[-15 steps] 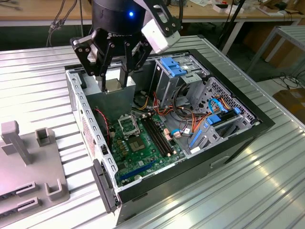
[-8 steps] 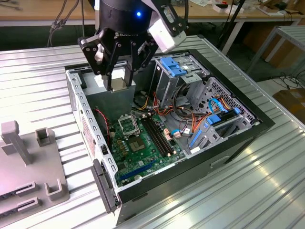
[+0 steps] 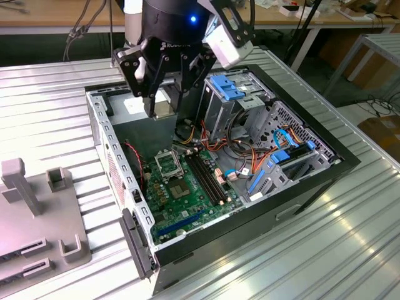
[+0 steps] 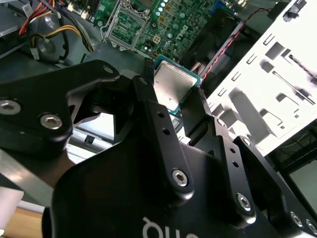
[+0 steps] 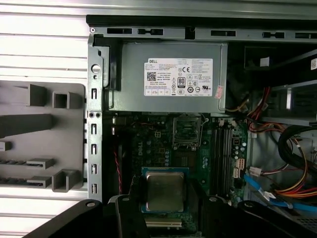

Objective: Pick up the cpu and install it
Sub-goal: 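Pick up the cpu and move it towards the insertion slot, then place the cpu into insertion slot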

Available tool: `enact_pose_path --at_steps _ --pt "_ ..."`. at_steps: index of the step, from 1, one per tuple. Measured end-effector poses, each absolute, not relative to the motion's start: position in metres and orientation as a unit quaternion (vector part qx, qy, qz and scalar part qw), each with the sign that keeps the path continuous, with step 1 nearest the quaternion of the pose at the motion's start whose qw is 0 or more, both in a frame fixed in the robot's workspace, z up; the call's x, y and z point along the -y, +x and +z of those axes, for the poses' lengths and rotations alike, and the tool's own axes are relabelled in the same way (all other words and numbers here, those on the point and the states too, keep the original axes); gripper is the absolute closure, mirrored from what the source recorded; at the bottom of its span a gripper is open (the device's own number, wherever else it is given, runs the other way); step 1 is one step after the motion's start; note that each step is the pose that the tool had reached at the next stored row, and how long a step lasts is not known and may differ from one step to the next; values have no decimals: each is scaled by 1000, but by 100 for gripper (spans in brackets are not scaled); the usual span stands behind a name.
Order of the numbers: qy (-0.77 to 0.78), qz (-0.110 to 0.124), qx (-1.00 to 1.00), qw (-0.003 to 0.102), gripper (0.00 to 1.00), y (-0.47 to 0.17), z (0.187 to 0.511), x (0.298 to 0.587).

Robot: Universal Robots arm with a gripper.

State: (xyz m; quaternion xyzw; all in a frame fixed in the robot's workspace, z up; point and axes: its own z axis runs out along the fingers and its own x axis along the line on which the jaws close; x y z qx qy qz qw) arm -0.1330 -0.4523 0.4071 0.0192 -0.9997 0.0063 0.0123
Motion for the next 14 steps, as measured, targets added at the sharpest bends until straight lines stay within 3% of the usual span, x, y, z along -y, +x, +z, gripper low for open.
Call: enact_pose_path --at_steps 14 --pt "19 6 1000 12 53 -129 407 455"
